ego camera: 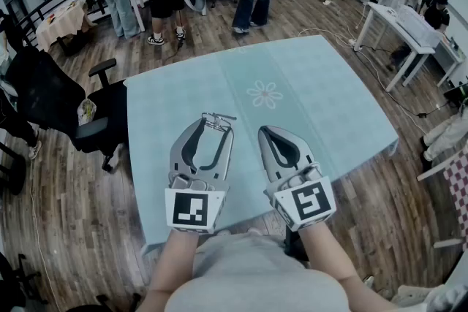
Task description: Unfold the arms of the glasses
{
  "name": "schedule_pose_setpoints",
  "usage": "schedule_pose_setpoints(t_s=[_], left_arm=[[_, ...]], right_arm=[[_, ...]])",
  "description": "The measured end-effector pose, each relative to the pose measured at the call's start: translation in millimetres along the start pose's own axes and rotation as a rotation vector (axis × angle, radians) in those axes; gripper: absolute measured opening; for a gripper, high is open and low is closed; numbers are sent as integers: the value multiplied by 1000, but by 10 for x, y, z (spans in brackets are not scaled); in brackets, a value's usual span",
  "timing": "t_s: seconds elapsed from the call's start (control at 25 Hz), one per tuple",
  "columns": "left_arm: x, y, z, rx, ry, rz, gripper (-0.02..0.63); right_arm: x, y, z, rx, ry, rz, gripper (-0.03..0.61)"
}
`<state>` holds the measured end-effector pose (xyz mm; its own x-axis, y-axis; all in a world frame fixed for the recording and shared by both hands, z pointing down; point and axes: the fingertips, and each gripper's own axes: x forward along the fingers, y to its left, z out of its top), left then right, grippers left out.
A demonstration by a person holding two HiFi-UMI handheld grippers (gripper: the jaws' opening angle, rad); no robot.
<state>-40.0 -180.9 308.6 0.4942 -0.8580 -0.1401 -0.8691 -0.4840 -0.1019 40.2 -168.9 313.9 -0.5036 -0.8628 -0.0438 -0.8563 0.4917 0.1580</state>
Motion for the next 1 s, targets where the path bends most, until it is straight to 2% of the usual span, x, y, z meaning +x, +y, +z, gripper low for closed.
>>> schedule_pose_setpoints(t_s=[0.6, 0.88, 1.0], left_arm=[[-42, -21, 25, 17, -7, -23, 201], [-41, -28, 101, 129, -88, -44, 201], [-40, -49, 142, 211, -125, -64, 201]], right_arm=[[-64, -1, 64, -7, 5, -6, 8], [-100, 23, 151, -17, -23, 13, 8], [-114, 35, 226, -11, -44, 40, 8]])
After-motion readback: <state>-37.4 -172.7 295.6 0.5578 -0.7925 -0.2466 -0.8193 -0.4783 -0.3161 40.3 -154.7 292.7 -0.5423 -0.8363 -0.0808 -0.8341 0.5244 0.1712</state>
